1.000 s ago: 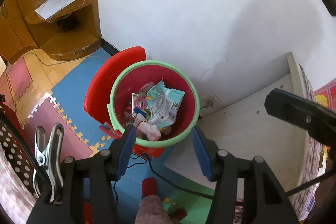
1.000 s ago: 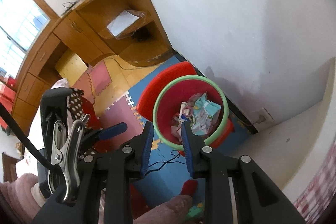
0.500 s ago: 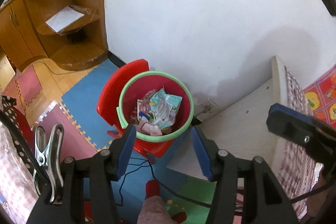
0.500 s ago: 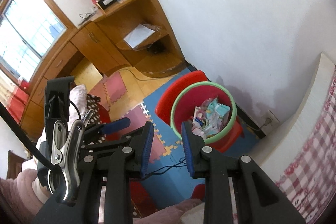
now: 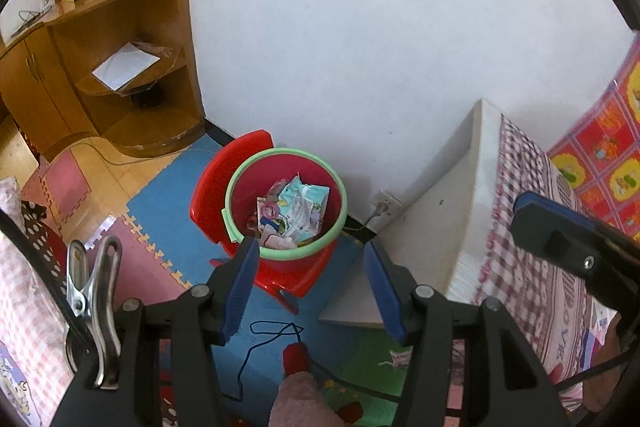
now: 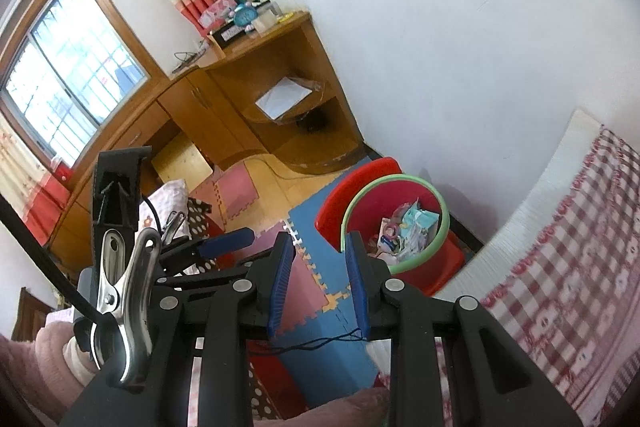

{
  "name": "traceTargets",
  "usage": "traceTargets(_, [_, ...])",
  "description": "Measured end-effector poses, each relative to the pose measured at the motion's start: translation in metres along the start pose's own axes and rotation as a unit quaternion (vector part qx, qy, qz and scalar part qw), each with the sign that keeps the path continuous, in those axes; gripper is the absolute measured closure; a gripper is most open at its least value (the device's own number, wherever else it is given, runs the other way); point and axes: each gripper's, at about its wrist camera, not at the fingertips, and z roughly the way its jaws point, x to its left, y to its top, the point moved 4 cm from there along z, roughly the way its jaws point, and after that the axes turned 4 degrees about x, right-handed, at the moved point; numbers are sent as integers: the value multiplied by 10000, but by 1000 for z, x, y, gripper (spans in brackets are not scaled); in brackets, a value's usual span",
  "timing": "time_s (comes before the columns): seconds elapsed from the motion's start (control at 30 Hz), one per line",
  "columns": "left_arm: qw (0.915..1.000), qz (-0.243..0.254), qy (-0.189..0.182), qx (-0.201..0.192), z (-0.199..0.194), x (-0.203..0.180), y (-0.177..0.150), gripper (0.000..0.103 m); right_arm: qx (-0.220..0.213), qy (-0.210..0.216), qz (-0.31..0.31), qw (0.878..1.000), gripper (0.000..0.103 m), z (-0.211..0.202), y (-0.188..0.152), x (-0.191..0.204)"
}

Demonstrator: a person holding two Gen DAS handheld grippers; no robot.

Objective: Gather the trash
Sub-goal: 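Move both open tools away from the bucket back toward the bed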

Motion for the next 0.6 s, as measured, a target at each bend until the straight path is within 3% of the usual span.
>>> traceTargets(0.6, [9961,802,-160,-338,-74,-92,-36,45,-1007,-248,142,9945,75,-127,-51,-5])
